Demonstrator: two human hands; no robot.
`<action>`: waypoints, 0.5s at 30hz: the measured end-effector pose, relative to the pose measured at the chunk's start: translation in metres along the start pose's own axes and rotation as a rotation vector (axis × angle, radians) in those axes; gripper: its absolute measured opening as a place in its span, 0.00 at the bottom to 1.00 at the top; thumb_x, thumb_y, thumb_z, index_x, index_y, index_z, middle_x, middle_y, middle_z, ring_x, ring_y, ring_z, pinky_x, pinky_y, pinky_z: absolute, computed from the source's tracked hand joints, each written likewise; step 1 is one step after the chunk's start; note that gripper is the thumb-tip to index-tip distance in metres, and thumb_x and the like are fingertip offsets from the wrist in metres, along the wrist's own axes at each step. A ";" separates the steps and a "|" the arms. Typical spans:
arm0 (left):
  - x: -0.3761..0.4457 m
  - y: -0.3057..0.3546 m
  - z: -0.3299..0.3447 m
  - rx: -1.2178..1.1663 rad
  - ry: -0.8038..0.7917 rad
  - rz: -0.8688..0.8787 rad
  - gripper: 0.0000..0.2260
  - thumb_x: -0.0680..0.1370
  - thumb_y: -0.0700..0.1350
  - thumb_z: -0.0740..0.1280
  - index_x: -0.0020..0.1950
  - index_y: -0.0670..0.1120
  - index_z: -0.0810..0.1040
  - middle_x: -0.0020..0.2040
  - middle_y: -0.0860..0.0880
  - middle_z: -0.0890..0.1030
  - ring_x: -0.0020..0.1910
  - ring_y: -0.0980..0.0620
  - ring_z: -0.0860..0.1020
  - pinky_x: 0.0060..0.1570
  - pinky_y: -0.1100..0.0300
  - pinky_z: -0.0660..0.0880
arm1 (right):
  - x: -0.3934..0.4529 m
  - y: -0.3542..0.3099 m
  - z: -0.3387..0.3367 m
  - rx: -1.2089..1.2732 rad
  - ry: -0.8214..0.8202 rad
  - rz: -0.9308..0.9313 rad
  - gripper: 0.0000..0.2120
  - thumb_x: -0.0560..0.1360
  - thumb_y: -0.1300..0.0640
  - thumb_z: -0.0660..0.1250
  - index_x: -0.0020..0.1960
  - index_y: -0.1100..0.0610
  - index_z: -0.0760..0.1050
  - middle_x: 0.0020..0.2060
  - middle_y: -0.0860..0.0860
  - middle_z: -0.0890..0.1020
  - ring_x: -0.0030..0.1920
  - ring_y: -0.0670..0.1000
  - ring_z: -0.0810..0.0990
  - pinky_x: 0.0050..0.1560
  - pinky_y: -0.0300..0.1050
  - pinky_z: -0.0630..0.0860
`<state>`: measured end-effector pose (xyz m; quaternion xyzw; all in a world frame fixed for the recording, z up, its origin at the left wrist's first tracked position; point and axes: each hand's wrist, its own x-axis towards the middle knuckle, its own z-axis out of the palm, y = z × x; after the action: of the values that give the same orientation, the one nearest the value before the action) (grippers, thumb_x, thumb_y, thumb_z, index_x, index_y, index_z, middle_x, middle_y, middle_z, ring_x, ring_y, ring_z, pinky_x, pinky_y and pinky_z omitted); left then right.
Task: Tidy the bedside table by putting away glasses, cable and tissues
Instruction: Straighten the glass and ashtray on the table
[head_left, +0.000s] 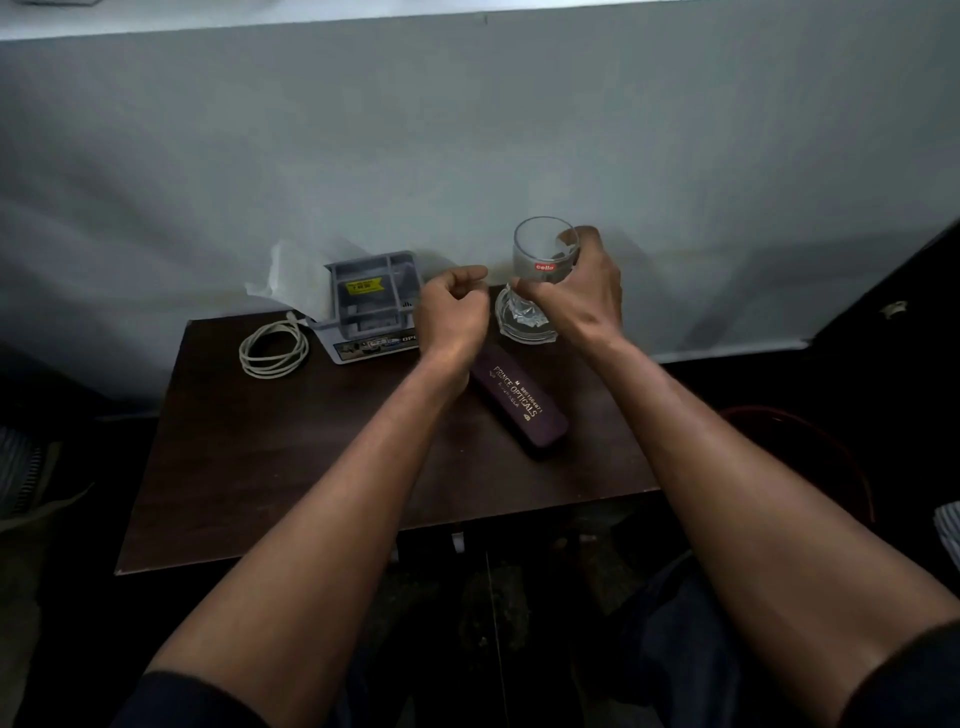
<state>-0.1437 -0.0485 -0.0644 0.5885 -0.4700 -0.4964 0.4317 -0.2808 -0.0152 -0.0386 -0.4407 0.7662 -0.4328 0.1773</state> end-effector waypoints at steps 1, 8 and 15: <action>0.000 -0.001 0.001 0.003 -0.002 0.005 0.06 0.76 0.45 0.70 0.45 0.56 0.85 0.47 0.53 0.89 0.44 0.51 0.84 0.58 0.46 0.84 | 0.001 0.001 0.001 -0.011 -0.008 0.005 0.35 0.62 0.45 0.83 0.64 0.56 0.75 0.57 0.53 0.85 0.56 0.56 0.84 0.52 0.46 0.77; -0.001 -0.006 0.007 0.028 -0.023 0.019 0.04 0.74 0.48 0.71 0.44 0.56 0.85 0.44 0.54 0.88 0.43 0.51 0.84 0.57 0.43 0.84 | -0.002 0.006 0.006 -0.033 -0.066 0.055 0.37 0.63 0.47 0.84 0.67 0.56 0.74 0.56 0.53 0.85 0.57 0.56 0.84 0.59 0.54 0.81; -0.004 -0.002 0.004 0.112 -0.051 0.066 0.07 0.71 0.48 0.67 0.45 0.56 0.84 0.42 0.53 0.88 0.40 0.51 0.84 0.54 0.46 0.85 | -0.002 -0.002 0.001 -0.124 -0.101 0.133 0.46 0.61 0.50 0.87 0.71 0.60 0.69 0.64 0.58 0.82 0.65 0.60 0.81 0.62 0.51 0.78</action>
<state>-0.1478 -0.0441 -0.0664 0.5830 -0.5270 -0.4699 0.4020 -0.2781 -0.0140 -0.0378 -0.4200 0.8092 -0.3493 0.2164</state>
